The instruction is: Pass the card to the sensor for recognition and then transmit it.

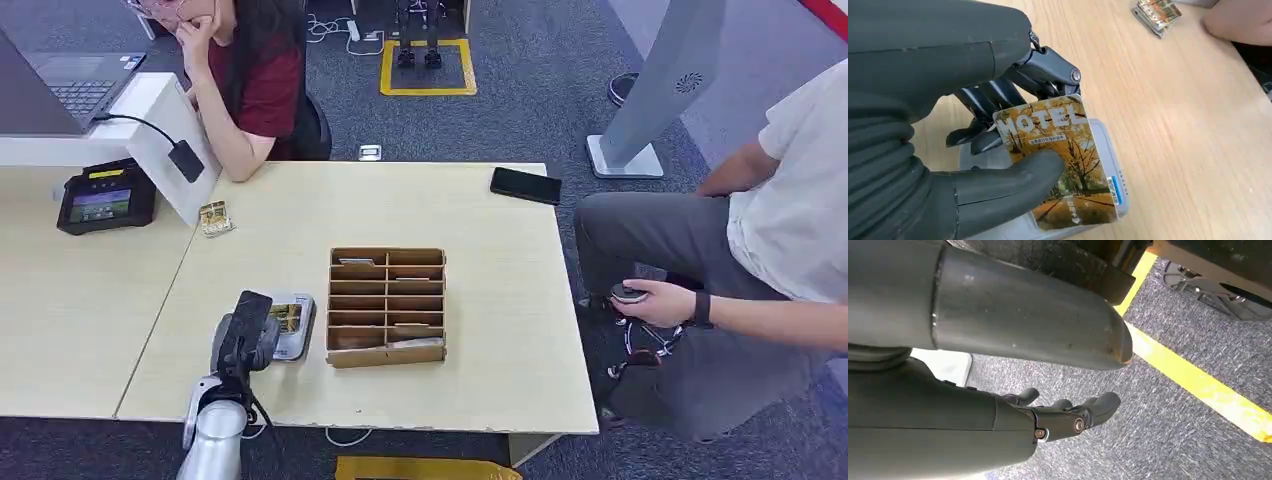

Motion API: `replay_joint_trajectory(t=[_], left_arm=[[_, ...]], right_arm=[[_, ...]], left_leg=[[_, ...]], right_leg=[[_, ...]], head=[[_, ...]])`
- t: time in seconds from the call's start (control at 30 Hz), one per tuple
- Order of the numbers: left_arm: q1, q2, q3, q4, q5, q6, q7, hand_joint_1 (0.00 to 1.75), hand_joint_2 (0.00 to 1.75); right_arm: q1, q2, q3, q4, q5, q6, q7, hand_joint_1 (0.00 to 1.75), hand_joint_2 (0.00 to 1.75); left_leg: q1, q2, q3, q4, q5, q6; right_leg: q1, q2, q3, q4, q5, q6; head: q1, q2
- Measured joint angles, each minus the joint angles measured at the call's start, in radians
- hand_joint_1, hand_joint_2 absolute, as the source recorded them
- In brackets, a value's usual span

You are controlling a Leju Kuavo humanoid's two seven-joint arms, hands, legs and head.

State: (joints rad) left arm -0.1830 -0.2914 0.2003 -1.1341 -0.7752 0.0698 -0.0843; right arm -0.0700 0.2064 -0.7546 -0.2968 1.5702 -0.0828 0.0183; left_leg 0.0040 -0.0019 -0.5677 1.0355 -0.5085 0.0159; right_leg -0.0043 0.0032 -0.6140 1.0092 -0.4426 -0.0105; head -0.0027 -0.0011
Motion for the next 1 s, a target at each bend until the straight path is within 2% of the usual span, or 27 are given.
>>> replay_joint_trajectory(t=[0.33, 1.0], left_arm=[[-0.030, -0.006, 0.026, 0.070, -0.006, 0.016, -0.007, 1.75, 1.75], [-0.036, -0.006, 0.027, 0.099, -0.006, 0.016, -0.007, 1.75, 1.75]], right_arm=[[-0.006, -0.002, 0.012, 0.000, 0.000, 0.007, 0.000, 0.00, 0.00], [-0.006, -0.003, 0.013, 0.004, 0.000, 0.007, 0.000, 0.00, 0.00]], left_leg=[[0.000, 0.000, 0.000, 0.000, 0.000, 0.000], [0.000, 0.000, 0.000, 0.000, 0.000, 0.000]], right_leg=[[0.000, 0.000, 0.000, 0.000, 0.000, 0.000], [0.000, 0.000, 0.001, 0.000, 0.000, 0.000]], head=[[0.000, 0.000], [0.000, 0.000]])
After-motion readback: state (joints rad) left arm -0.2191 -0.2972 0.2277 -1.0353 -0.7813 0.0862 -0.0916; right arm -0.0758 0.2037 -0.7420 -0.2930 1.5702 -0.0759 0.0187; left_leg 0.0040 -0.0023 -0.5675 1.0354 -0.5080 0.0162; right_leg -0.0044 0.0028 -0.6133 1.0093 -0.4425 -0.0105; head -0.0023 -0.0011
